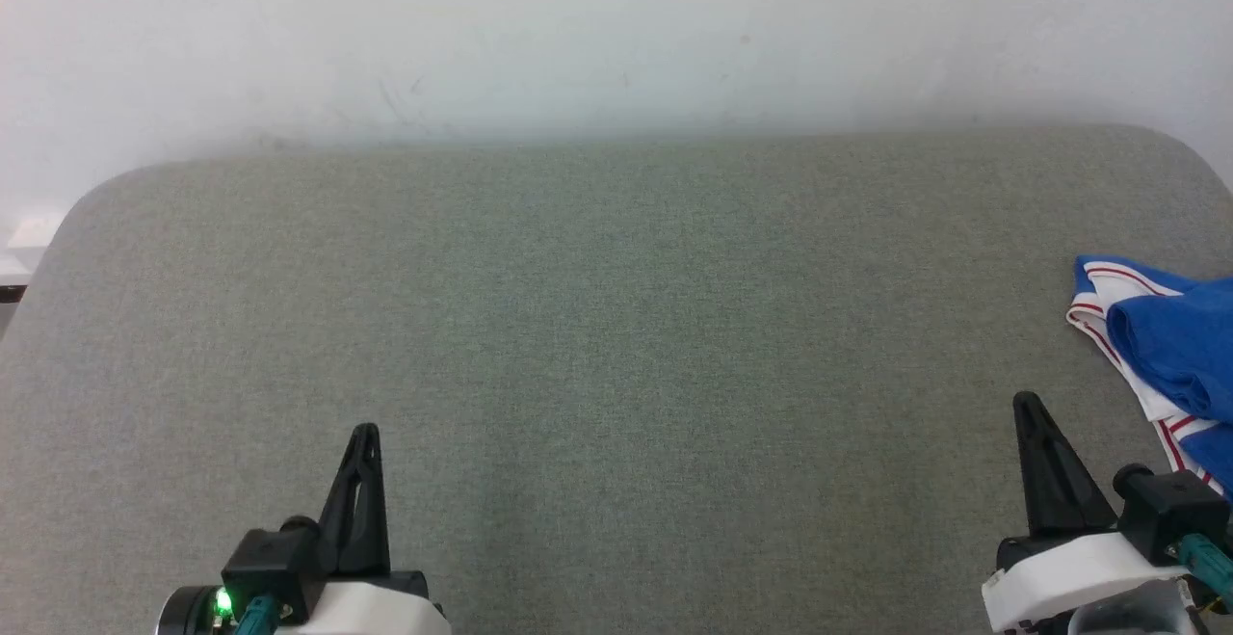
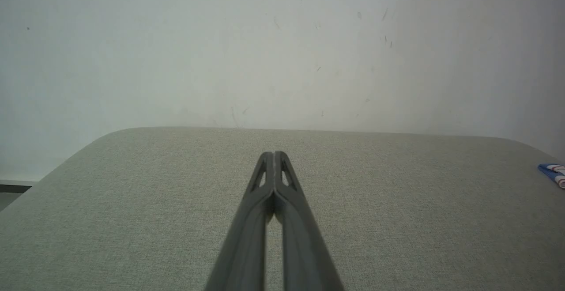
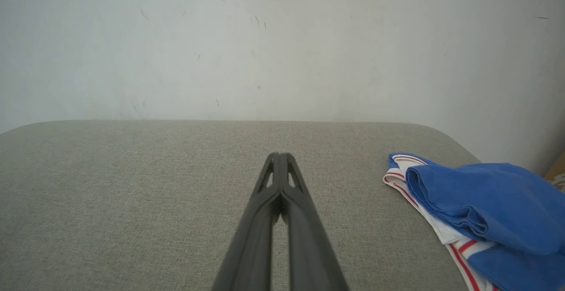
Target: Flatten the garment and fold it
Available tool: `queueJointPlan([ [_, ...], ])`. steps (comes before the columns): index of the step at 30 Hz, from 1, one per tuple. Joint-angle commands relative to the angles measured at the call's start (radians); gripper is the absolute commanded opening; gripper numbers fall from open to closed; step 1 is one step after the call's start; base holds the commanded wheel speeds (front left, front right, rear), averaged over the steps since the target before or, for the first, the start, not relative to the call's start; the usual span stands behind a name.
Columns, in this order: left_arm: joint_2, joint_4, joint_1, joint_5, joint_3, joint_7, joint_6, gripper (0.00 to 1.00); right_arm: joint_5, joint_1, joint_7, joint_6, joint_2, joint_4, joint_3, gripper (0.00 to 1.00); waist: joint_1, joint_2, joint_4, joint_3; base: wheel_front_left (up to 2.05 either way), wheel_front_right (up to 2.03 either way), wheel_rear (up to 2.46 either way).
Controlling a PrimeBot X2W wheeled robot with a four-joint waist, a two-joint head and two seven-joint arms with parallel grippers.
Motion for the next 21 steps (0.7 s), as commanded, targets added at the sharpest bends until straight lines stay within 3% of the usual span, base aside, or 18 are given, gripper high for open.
queueJointPlan([
  [1, -0.010, 0.005, -0.012, 0.014, 0.013, 0.005, -0.012, 0.00, -0.010, -0.009, 0.007, 0.000, 0.001, -0.007, 0.004, 0.00, 0.0000, -0.0001, 0.000, 0.000, 0.00, 0.00, 0.00],
  [21, -0.046, 0.016, -0.028, 0.067, 0.058, 0.044, -0.059, 0.00, -0.022, -0.019, 0.038, -0.001, 0.002, -0.018, 0.019, 0.00, 0.0000, -0.0001, -0.001, 0.000, 0.00, 0.00, 0.00],
])
